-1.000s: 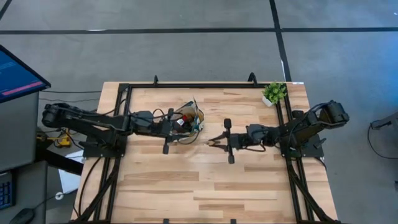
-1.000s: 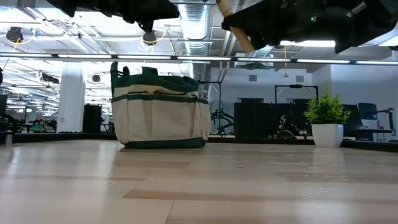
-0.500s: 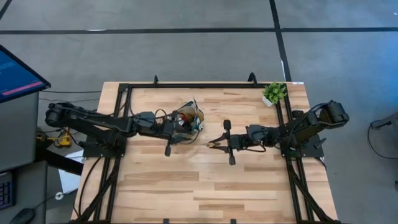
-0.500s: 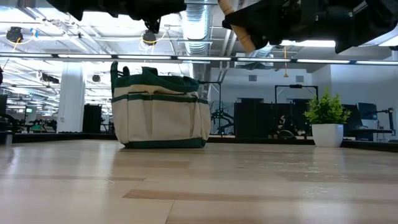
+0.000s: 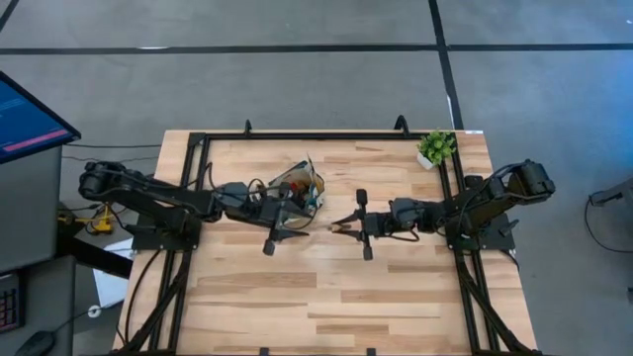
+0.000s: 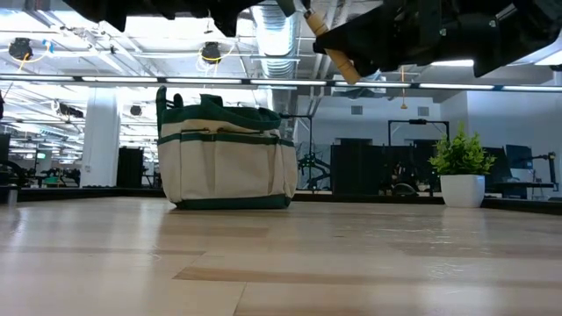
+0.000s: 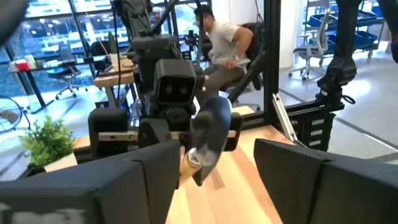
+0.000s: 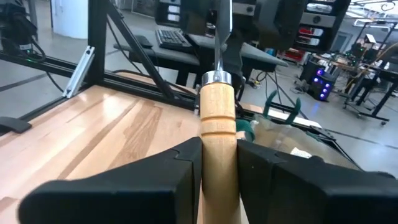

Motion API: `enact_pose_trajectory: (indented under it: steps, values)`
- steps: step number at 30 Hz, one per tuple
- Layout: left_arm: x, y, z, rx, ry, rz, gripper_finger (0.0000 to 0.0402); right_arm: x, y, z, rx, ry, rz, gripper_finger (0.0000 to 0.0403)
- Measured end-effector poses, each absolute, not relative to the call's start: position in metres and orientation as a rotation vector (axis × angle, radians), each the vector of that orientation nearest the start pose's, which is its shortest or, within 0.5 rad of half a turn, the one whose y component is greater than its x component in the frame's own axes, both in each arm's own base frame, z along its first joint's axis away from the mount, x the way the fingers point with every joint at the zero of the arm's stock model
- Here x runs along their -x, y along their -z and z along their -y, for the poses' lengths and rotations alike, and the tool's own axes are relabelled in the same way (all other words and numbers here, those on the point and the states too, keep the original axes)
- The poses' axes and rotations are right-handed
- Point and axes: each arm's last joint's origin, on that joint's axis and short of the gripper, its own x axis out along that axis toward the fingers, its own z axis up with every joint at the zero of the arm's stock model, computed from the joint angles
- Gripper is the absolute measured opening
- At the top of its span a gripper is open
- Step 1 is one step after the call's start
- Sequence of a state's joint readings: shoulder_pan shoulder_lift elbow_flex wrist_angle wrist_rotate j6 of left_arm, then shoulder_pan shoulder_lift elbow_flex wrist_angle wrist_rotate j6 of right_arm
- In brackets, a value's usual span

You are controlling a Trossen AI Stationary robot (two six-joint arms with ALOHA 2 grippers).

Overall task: Pick & Place Garden tools in Gardening bag
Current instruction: Put the brown trowel into the brown gardening bag

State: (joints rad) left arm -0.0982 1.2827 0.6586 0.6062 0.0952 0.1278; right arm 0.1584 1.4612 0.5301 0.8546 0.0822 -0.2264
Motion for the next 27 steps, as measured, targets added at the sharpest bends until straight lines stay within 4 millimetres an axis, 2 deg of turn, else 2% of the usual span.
enact_pose_trajectory:
  steps: [6, 12, 19, 27]
  values:
    - [-0.282, -0.250, 0.029, -0.071, 0.151, -0.034, 0.0221, -0.279, -0.198, -0.039, 0.235, -0.074, -0.071, 0.0061]
    - [-0.292, -0.245, 0.031, -0.062, 0.149, 0.041, 0.0224, -0.279, -0.198, -0.039, 0.235, -0.073, -0.071, 0.0061]
    - [-0.292, -0.248, 0.031, 0.012, 0.149, 0.064, 0.0204, -0.279, -0.197, -0.039, 0.232, -0.073, -0.074, 0.0061]
    - [-0.301, -0.237, 0.030, 0.088, 0.078, 0.056, 0.0164, -0.279, -0.197, -0.039, 0.232, -0.069, -0.073, 0.0061]
